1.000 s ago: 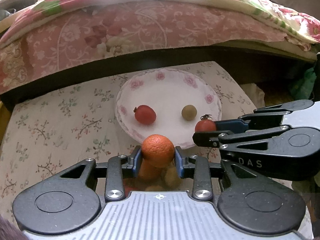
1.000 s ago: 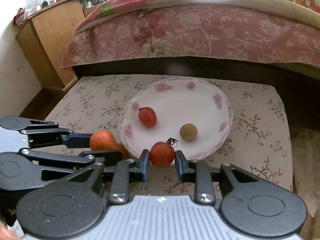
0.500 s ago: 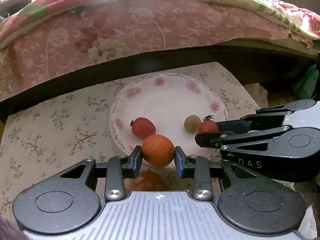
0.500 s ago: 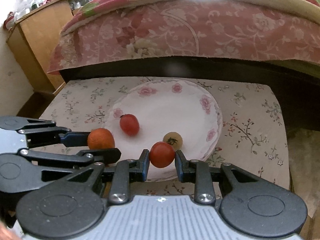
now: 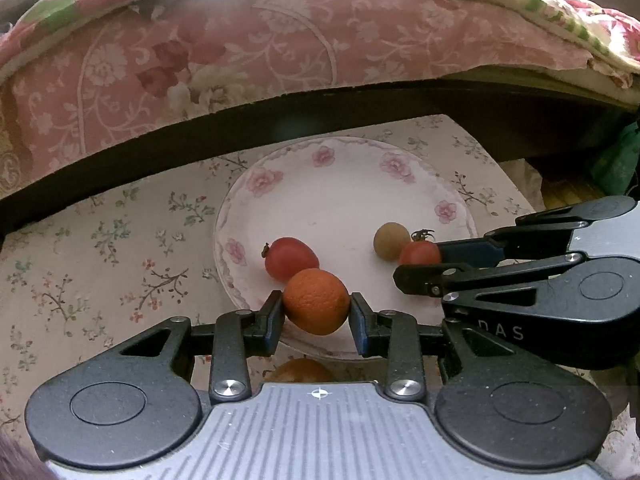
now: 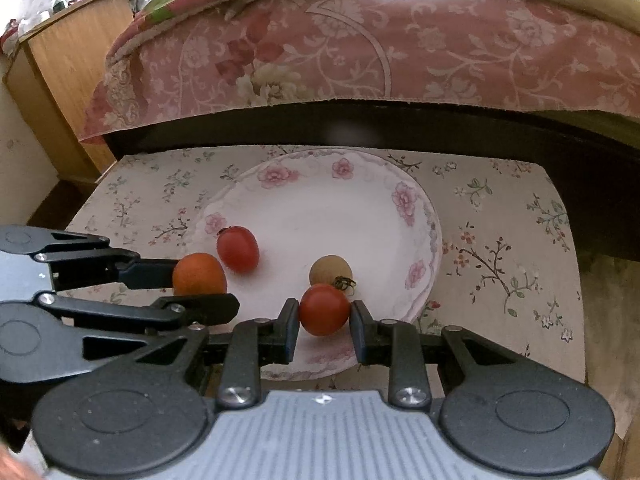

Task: Organize fruits
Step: 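Carry the orange and red tomato onto the white plate with both tools, then lower the orange and tomato onto the plate and begin opening both tools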

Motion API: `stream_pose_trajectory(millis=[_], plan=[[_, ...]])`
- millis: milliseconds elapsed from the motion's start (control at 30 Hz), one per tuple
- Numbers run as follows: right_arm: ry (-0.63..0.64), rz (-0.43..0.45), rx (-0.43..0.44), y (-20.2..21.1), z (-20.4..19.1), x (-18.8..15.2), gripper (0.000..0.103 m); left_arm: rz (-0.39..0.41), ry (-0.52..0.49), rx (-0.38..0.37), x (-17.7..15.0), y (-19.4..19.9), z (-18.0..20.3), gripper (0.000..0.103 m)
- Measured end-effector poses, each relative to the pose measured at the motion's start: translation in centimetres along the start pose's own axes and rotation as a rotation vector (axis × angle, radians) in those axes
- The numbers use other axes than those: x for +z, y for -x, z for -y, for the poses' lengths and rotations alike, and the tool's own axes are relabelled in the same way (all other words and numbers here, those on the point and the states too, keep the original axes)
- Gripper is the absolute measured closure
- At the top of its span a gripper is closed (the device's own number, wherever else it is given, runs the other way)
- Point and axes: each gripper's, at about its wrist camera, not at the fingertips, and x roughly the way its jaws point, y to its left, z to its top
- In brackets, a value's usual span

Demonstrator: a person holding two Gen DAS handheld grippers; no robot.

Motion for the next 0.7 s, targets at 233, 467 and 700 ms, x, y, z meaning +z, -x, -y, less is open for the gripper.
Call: stream_pose_trajectory(millis=[233,467,700], plan=[[0.009,0.005,-0.007,-0.31,0.04,0.15,0.074,0.000,0.004,-0.001,0.11,-0.37,-0.11,0.061],[0.006,0.007,-0.009,-0.44,0.17,0.31,0.074,-0.001,0.006,0.006,0.20,-0.58,-0.36,0.060],[-0.001,0.010,-0.010,-0.44,0.24,0.30,0.074,0.001,0.005,0.013,0.29,-0.62,-0.48,0.058]])
